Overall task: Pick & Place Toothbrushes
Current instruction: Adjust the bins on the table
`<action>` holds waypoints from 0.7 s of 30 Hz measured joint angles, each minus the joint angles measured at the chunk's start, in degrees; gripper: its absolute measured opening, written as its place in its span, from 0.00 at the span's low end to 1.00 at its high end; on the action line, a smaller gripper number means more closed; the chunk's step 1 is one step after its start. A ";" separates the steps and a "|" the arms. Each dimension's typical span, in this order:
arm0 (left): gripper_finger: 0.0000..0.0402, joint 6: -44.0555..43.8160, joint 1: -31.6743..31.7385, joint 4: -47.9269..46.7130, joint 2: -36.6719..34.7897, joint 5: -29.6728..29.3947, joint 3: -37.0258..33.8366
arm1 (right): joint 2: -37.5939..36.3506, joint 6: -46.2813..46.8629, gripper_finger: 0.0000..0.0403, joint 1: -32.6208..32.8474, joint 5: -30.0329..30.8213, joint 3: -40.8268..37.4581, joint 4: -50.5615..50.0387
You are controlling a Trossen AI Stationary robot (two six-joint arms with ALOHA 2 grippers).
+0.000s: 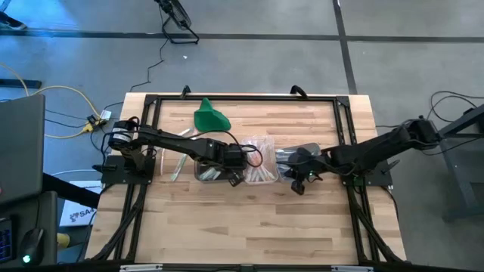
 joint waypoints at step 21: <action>0.00 0.03 0.00 0.02 0.00 0.15 0.00 | 3.40 -1.48 0.01 0.00 -1.70 0.02 8.96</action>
